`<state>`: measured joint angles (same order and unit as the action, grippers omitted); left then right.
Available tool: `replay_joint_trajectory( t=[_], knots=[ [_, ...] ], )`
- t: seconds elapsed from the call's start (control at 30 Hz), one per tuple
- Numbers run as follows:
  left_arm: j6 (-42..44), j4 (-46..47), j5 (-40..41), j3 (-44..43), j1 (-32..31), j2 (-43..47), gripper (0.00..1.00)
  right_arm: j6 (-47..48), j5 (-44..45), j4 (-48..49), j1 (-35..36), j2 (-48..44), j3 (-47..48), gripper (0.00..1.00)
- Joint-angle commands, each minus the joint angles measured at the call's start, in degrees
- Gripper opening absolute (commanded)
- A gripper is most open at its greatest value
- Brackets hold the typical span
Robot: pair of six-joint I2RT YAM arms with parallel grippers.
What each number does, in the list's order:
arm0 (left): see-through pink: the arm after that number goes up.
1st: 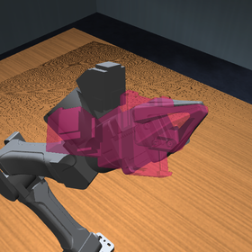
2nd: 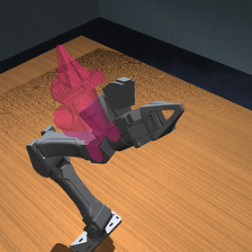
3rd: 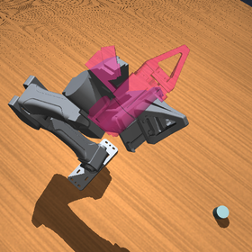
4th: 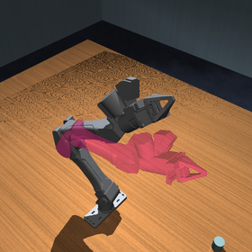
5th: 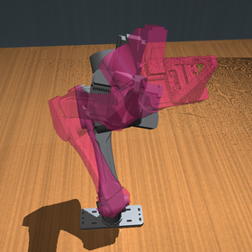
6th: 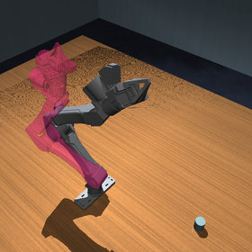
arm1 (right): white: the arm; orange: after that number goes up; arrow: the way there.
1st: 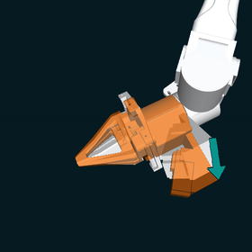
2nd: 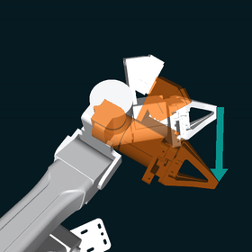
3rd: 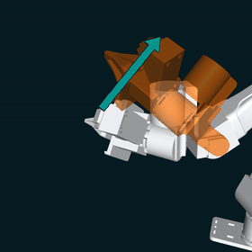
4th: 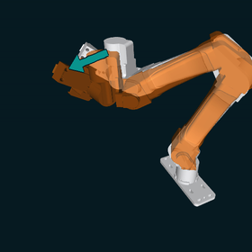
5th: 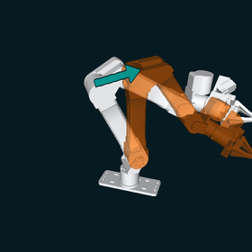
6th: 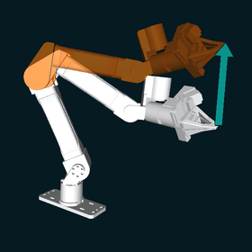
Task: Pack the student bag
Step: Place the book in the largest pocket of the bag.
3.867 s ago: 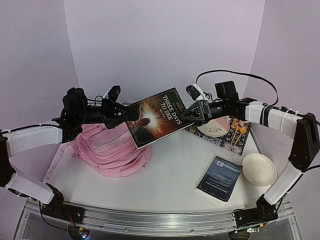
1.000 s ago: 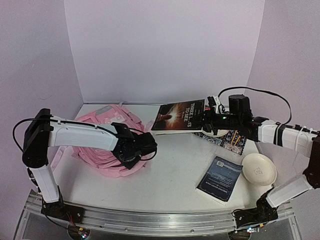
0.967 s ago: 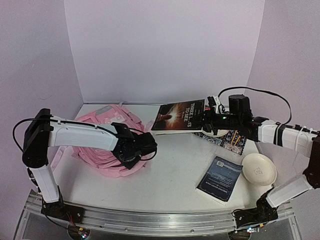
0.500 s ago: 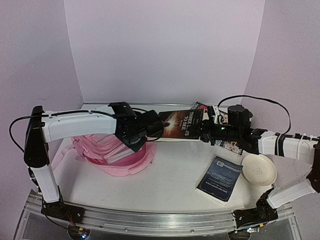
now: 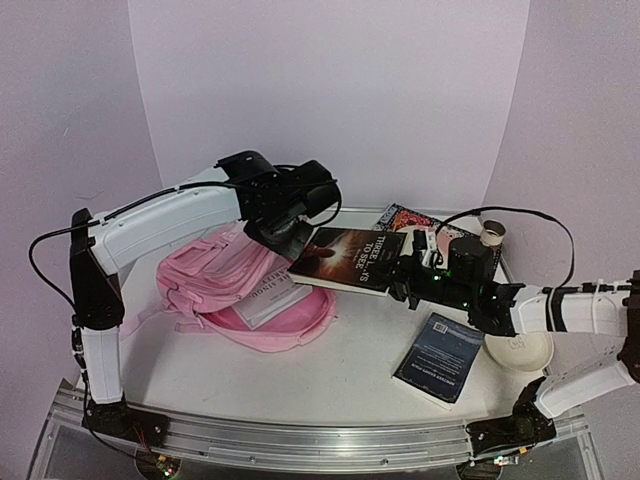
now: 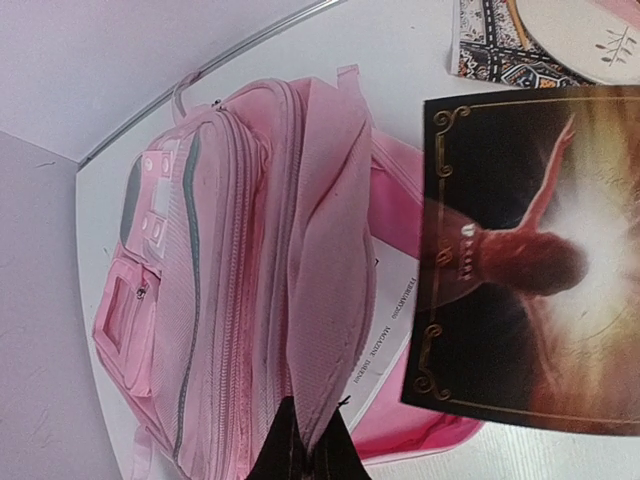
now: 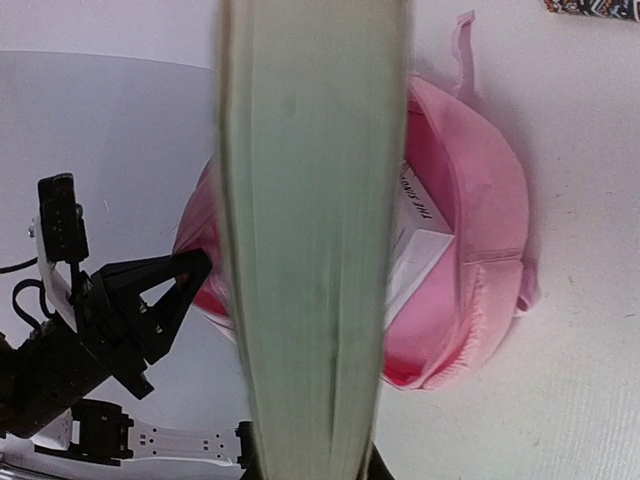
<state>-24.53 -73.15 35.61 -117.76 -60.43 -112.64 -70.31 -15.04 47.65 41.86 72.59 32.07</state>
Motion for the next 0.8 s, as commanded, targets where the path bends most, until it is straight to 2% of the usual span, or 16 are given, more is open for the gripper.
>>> replay_joint_trajectory(
  t=[0.0,0.37,0.5,0.77],
  knots=[
    [-1.84,1.34,-2.29,-7.15,0.63,0.71,0.00,-2.04,3.93,11.84,2.52,3.70,4.52,0.00],
    [-4.81,1.57,-10.50,-12.95,2.91,0.70,0.00,-6.15,12.70,14.54,8.49,18.19,13.34,0.00],
    [-5.12,1.67,-12.89,-14.13,3.06,-0.04,0.00,-8.03,14.99,14.34,10.67,24.63,19.71,0.00],
    [-5.85,2.42,-15.39,-13.44,3.26,0.31,0.00,-10.53,21.65,3.58,13.82,38.18,37.72,0.01]
  ],
)
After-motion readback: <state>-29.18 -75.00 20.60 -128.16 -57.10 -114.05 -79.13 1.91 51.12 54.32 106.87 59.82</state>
